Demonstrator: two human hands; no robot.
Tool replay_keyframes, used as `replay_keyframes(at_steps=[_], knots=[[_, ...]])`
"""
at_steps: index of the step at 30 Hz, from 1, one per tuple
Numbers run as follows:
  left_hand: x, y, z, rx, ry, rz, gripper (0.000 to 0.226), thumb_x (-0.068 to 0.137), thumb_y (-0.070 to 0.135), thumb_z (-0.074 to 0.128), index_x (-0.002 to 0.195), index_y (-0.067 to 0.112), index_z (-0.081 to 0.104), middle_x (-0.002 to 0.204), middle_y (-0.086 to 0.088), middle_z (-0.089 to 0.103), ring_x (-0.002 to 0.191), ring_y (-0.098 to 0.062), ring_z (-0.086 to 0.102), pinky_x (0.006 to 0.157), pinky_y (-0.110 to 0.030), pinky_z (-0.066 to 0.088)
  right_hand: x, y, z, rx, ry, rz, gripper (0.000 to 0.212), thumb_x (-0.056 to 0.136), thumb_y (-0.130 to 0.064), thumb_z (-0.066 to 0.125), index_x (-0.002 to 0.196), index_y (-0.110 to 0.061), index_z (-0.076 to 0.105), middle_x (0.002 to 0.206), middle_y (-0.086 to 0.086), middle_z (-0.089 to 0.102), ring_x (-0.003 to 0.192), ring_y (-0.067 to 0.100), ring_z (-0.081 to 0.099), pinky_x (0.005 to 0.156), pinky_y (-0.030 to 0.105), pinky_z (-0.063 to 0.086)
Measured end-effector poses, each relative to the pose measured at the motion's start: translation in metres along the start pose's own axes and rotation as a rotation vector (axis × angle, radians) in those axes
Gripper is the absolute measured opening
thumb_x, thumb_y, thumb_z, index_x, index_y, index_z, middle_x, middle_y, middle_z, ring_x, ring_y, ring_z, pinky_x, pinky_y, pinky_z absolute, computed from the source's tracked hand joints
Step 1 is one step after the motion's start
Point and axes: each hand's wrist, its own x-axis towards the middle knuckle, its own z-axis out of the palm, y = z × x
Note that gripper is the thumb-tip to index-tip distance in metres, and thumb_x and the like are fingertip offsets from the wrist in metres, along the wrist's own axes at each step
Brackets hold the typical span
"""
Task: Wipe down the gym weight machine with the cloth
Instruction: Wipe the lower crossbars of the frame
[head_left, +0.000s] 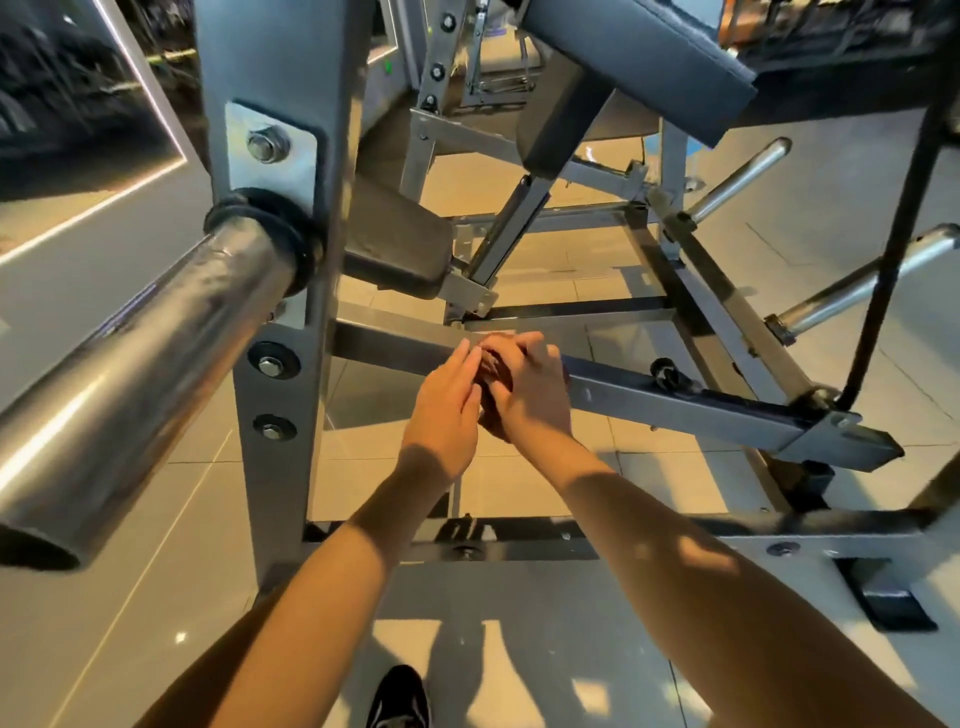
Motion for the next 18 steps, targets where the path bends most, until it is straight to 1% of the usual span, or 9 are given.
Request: replay_keyframes(at_steps=[1, 4, 6, 7, 9, 12, 14, 16, 18], knots=[[0.002, -0.003, 0.002, 0.055, -0.038, 0.006, 0.05, 0.11, 0.023, 0.036, 0.159, 0.026, 0.025, 0.168, 0.011, 0.011, 0.152, -0.01, 0.017, 0.123, -0.03, 0.017, -0.002, 0.009, -0.004, -0.005, -0.001, 0.02, 0.034, 0.098, -0.02, 0.063, 0.13, -0.028, 0.059, 0.136, 0.004, 0.047, 0.124, 0.028, 0.046, 0.107, 0.041, 0.046], [0.006, -0.013, 0.004, 0.116, -0.065, 0.041, 0.051, 0.109, 0.022, 0.038, 0.159, 0.029, 0.026, 0.168, 0.015, 0.006, 0.151, -0.009, 0.015, 0.116, -0.022, 0.015, -0.017, 0.044, -0.015, 0.098, 0.065, 0.185, 0.029, 0.097, -0.019, 0.064, 0.125, -0.026, 0.061, 0.131, 0.003, 0.05, 0.125, 0.029, 0.048, 0.11, 0.042, 0.043], [0.006, -0.018, 0.003, 0.126, -0.057, 0.055, 0.052, 0.109, 0.023, 0.038, 0.159, 0.03, 0.025, 0.168, 0.017, 0.007, 0.15, -0.008, 0.016, 0.113, -0.019, 0.013, -0.021, 0.049, -0.015, 0.163, 0.12, 0.288, 0.034, 0.094, -0.014, 0.068, 0.126, -0.024, 0.061, 0.132, 0.002, 0.05, 0.128, 0.029, 0.049, 0.111, 0.04, 0.043], [0.007, -0.019, 0.003, 0.119, -0.048, 0.061, 0.052, 0.109, 0.023, 0.037, 0.159, 0.029, 0.024, 0.167, 0.017, 0.009, 0.149, -0.007, 0.017, 0.112, -0.018, 0.013, -0.019, 0.044, -0.011, 0.156, 0.128, 0.311, 0.036, 0.093, -0.011, 0.069, 0.126, -0.023, 0.062, 0.133, 0.003, 0.05, 0.129, 0.029, 0.049, 0.111, 0.039, 0.041], [0.007, -0.018, 0.003, 0.083, -0.027, 0.063, 0.051, 0.11, 0.025, 0.035, 0.159, 0.028, 0.025, 0.167, 0.017, 0.012, 0.149, -0.007, 0.018, 0.113, -0.019, 0.014, -0.01, 0.023, -0.001, 0.104, 0.117, 0.276, 0.037, 0.093, -0.009, 0.069, 0.126, -0.024, 0.062, 0.136, 0.005, 0.05, 0.129, 0.028, 0.048, 0.111, 0.038, 0.04], [0.007, -0.014, 0.01, 0.032, -0.004, 0.038, 0.049, 0.11, 0.027, 0.033, 0.159, 0.027, 0.026, 0.167, 0.014, 0.016, 0.148, -0.008, 0.02, 0.113, -0.02, 0.016, -0.002, 0.001, 0.01, 0.071, 0.081, 0.136, 0.035, 0.094, -0.016, 0.07, 0.126, -0.024, 0.06, 0.133, 0.006, 0.054, 0.123, 0.026, 0.054, 0.107, 0.038, 0.048], [0.006, -0.009, 0.013, 0.024, 0.006, 0.025, 0.049, 0.11, 0.029, 0.032, 0.159, 0.027, 0.027, 0.167, 0.013, 0.017, 0.148, -0.008, 0.021, 0.113, -0.02, 0.017, 0.0, 0.003, 0.004, 0.04, 0.072, 0.091, 0.03, 0.097, -0.019, 0.067, 0.125, -0.025, 0.061, 0.13, 0.006, 0.056, 0.119, 0.026, 0.057, 0.104, 0.038, 0.05], [0.005, -0.006, 0.016, 0.051, 0.006, 0.04, 0.049, 0.11, 0.03, 0.032, 0.159, 0.025, 0.028, 0.166, 0.012, 0.018, 0.147, -0.008, 0.022, 0.115, -0.021, 0.018, -0.003, 0.017, -0.004, 0.023, 0.079, 0.118, 0.024, 0.099, -0.02, 0.062, 0.122, -0.027, 0.063, 0.126, 0.002, 0.053, 0.115, 0.025, 0.057, 0.103, 0.039, 0.051], [0.004, -0.006, 0.017, 0.077, -0.013, 0.059, 0.05, 0.11, 0.031, 0.032, 0.159, 0.025, 0.027, 0.167, 0.014, 0.017, 0.146, -0.007, 0.022, 0.116, -0.021, 0.018, -0.009, 0.032, -0.012, 0.106, 0.109, 0.248, 0.025, 0.098, -0.016, 0.062, 0.12, -0.027, 0.065, 0.119, -0.005, 0.049, 0.113, 0.024, 0.058, 0.103, 0.041, 0.052]])
